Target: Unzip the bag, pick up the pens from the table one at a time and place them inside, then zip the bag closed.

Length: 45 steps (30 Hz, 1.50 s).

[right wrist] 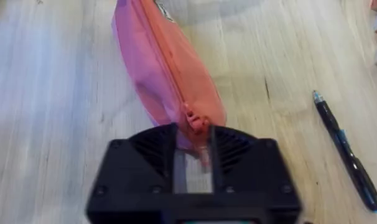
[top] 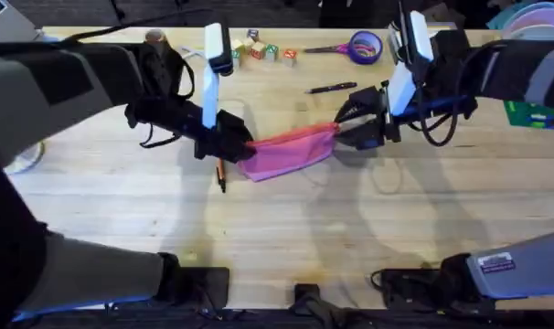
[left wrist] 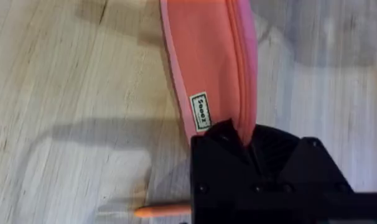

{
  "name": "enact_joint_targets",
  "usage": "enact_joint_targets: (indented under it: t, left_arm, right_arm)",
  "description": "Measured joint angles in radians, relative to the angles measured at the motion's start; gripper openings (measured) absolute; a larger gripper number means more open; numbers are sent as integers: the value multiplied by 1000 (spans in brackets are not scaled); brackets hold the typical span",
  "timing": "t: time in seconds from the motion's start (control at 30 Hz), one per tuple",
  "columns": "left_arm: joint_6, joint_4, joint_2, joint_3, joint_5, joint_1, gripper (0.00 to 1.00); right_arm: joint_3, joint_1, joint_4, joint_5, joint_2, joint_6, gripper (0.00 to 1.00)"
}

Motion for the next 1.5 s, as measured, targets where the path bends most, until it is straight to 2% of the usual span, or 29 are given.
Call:
enact_joint_targets:
  t: [0.1, 0.17, 0.5, 0.7, 0.73, 0.83, 1.1, 1.5]
  left_arm:
    - [0, 1, 0, 0, 0, 0, 43]
    - [0, 1, 0, 0, 0, 0, 43]
    - [0, 1, 0, 0, 0, 0, 42]
    - [0, -2, 0, 0, 0, 0, 43]
    - [0, -2, 0, 0, 1, 0, 42]
    - [0, -2, 0, 0, 2, -1, 42]
    - [0, -2, 0, 0, 8, -1, 42]
    - [0, -3, 0, 0, 1, -1, 43]
  right_arm:
    - [0, 0, 0, -1, 0, -1, 99]
    - [0, 1, 1, 0, 0, -2, 40]
    - [0, 1, 8, 3, -8, -3, 33]
    - [1, 5, 6, 27, -69, -3, 31]
    - [3, 5, 10, 30, -115, -3, 31]
    - [7, 7, 7, 30, -152, -3, 31]
    - [8, 10, 2, 37, -166, -3, 31]
    - [12, 174, 45, 67, -165, -3, 31]
